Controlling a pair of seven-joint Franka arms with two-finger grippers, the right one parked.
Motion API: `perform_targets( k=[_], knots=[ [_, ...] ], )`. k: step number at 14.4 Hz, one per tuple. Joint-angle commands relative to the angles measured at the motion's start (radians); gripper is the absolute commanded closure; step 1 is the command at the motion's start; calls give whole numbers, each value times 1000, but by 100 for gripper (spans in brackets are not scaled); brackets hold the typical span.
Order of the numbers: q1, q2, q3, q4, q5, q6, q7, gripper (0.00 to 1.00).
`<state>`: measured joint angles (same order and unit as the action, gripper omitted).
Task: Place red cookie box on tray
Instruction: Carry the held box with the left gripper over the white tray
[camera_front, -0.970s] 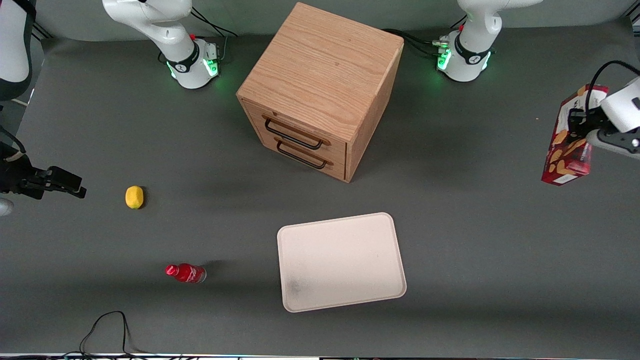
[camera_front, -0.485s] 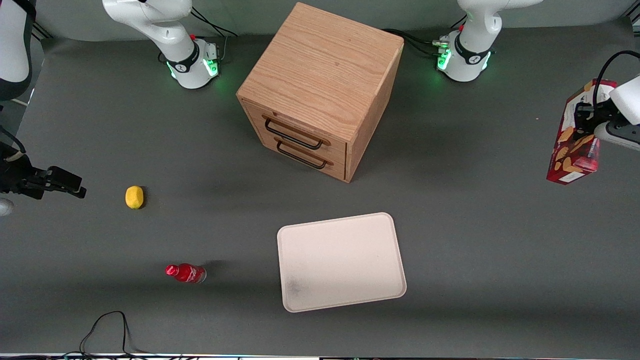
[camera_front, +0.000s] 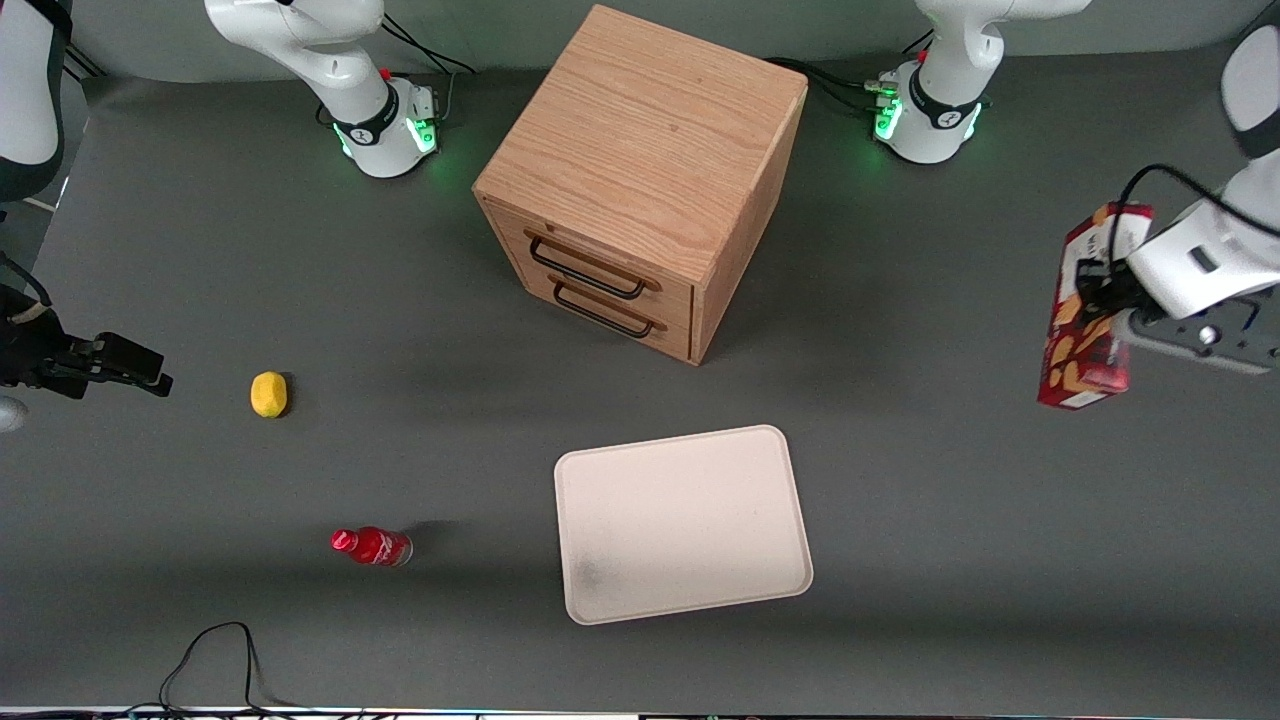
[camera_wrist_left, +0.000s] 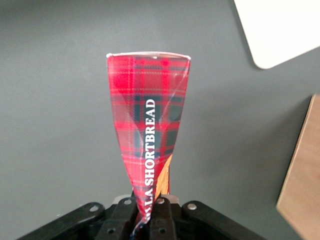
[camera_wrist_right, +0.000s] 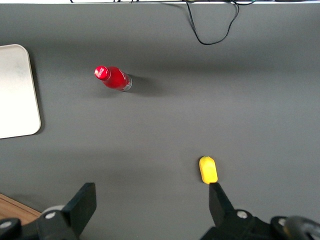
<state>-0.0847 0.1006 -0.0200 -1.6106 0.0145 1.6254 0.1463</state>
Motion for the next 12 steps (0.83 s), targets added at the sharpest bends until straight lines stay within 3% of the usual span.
perform_targets(
  k=[1,7,12],
  knots=[
    [-72,117,11,156,-4,-21,-166,100],
    [-211,312,11,403,-7,-18,-499,100],
    [-306,459,9,603,-22,-4,-674,100]
  ],
)
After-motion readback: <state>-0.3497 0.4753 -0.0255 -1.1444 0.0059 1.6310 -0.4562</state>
